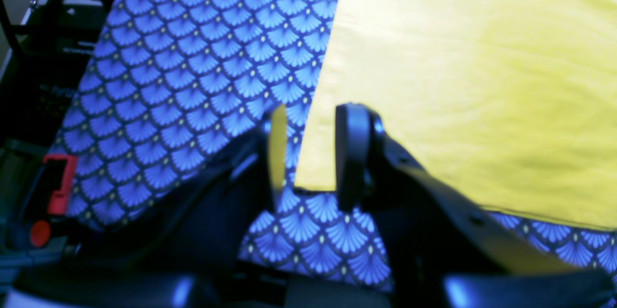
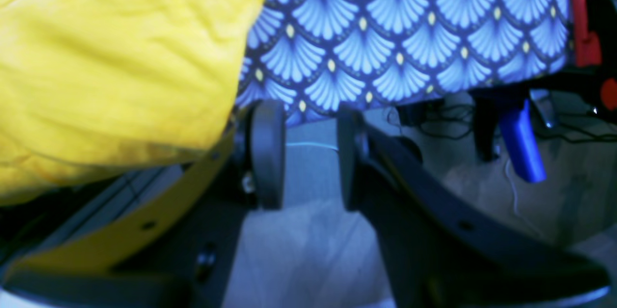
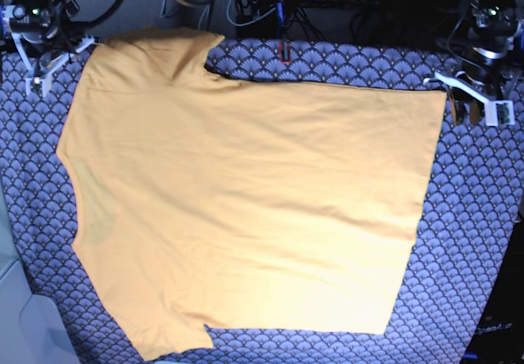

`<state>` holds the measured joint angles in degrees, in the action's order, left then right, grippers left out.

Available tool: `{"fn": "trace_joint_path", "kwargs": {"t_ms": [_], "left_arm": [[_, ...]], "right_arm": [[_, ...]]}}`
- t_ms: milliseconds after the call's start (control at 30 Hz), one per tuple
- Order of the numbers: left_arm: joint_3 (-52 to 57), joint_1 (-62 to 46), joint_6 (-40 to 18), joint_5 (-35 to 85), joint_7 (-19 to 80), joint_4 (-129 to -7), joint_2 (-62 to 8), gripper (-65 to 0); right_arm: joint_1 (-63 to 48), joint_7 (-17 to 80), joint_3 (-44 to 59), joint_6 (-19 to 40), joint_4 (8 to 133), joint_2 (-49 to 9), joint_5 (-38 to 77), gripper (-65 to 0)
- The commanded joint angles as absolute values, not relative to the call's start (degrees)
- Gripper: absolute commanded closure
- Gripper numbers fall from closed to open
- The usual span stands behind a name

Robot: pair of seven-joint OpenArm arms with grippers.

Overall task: Fold the T-shirt properly
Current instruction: 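Close both grippers on the shirt's shoulder edges at the collar side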

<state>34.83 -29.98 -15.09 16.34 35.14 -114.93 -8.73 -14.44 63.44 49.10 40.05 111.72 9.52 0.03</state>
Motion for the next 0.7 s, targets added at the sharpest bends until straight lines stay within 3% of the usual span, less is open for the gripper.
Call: {"fn": "trace_joint_path", "kwargs": {"t_ms": [0,300,667], "left_arm": [[35.2,-30.3,-15.1,16.6,33.8,-115.6,-9.3,-17.2],[35.0,-30.0,-15.1,10.9,33.8,-115.5,-8.7,-17.2],[35.3,-30.1,-15.1,10.4,33.8,-115.5,-8.7,-17.3]], "right_arm": [[-14.0,64.3,49.2,40.0,112.7,9.0,0.3,-20.1],[-14.5,66.8,40.9,40.0,112.7,9.0,0.4,-20.1],[-13.5,66.5,40.4,40.0,112.6,9.0,1.3,-20.1]]}}
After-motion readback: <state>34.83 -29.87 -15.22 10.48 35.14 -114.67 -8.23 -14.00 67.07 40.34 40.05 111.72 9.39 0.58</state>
